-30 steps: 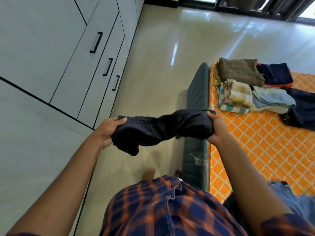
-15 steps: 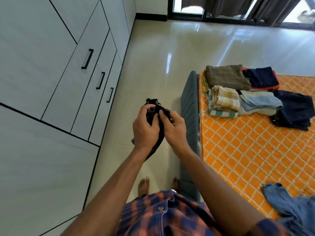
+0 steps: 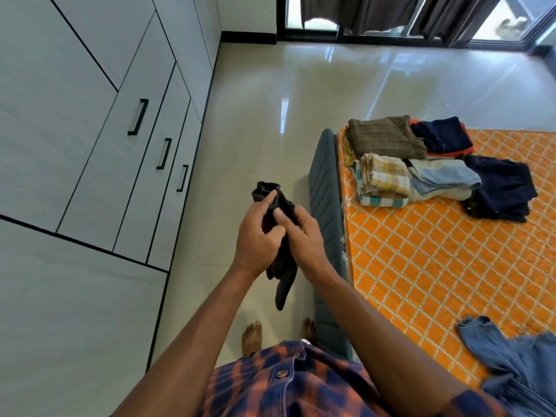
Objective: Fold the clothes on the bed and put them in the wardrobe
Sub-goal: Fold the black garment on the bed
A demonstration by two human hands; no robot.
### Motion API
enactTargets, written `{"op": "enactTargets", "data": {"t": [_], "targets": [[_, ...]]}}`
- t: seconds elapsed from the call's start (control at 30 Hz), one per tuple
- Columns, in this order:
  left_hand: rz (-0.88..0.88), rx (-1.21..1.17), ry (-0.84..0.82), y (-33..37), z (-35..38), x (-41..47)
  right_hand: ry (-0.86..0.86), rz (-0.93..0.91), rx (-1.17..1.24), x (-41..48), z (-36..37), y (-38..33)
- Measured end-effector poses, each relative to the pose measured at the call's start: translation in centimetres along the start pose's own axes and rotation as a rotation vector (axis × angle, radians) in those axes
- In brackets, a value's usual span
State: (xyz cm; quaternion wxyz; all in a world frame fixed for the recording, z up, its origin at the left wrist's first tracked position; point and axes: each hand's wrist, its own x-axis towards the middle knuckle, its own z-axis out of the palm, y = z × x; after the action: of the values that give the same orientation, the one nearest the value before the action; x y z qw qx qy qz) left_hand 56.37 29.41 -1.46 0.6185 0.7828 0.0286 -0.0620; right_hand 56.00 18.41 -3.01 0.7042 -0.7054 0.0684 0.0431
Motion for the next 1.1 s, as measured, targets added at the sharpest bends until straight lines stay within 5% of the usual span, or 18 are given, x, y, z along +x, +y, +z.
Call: {"op": "enactTargets", "data": {"t": [0.17,0.4,0.53,0.7,0.83,0.93,1.0,1.1], "targets": [[-0.107,-0.143,-0.358,-0.2,-2.4,0.8,-0.088,-0.085,-0.250,1.0,-2.0,0.8],[-0.205,-0.014,-0.059,-4.8,-4.9,1.0,-0.162,0.191,0.119,1.3,-5.3,-0.1],[-0.343,-0.124,-0.368,-6.2,-5.9,1.4,-0.274,0.294,0.413,1.1,-6.7,-0.9],[-0.458,-0.436,-0.681,-6.1,-4.2,1.6,-0.417,0.307,0.424,0.1,-6.0,-1.7],[-0.514,-0.427,-0.903,-6.8,-3.2,1.5,-0.389,0.300,0.477,-0.7,-6.1,-2.0],[-0.473,-0.432,-0.762,-7.1,-2.6,1.2,-0.135,0.283,0.437,-1.2,-8.1,-0.7],[-0.419,-0.426,-0.553,-7.0,-2.7,1.5,0.056,0.214,0.094,-1.9,-9.6,1.0],[-0.228,-0.104,-0.412,-6.8,-2.9,2.3,0.069,0.100,-0.366,-4.0,-10.1,3.5]]}}
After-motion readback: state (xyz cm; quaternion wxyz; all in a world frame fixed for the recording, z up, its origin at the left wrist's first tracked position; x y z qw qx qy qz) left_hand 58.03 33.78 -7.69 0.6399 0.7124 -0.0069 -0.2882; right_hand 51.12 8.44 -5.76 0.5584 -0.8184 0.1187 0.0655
